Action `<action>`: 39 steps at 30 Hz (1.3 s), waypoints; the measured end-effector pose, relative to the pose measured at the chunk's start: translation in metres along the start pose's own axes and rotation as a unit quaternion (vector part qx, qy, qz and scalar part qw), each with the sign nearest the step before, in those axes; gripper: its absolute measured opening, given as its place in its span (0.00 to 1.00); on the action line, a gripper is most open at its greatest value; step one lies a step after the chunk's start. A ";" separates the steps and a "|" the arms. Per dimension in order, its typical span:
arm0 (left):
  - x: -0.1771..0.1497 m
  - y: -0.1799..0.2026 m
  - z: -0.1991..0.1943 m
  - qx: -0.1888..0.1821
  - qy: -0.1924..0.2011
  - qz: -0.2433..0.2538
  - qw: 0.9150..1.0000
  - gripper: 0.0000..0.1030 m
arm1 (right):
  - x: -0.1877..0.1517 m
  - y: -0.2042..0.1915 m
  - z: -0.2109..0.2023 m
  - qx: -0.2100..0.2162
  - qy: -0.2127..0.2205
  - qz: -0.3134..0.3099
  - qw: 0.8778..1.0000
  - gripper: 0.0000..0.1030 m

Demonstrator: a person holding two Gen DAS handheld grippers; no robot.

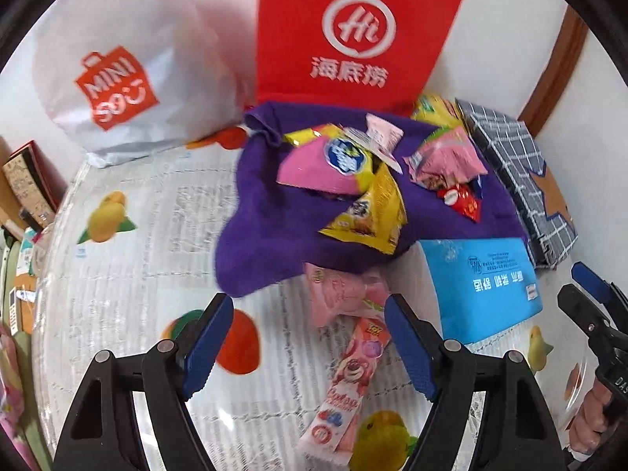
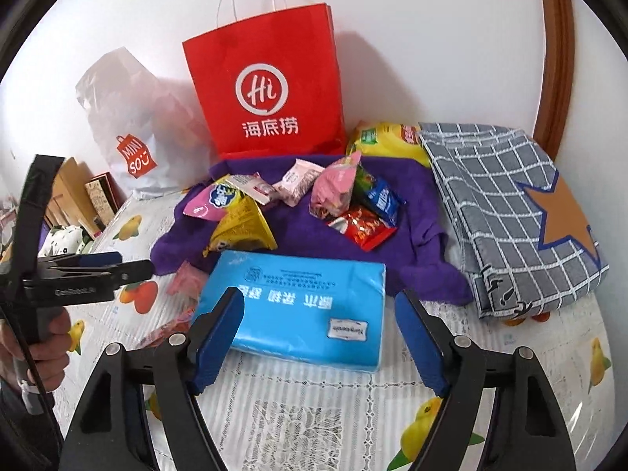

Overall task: Organize snacks
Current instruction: 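Withdraw both open tools from the towel toward the loose pink snacks, then grasp the pink peach candy with the left tool while the right tool grasps the pink lollipop stick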

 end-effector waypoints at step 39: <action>-0.018 -0.037 0.007 0.015 -0.022 -0.024 0.999 0.50 | -0.034 -0.066 0.020 0.050 -0.047 -0.037 0.997 0.70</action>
Point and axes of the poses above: each gripper's, at about its wrist camera, not at the fingertips, and z roughly the way its jaws point, y to its right, x to its top, the point moved 5 cm from there along z, roughly the way its jaws point, and after that the axes turned 11 degrees about y, right-handed, at the moved point
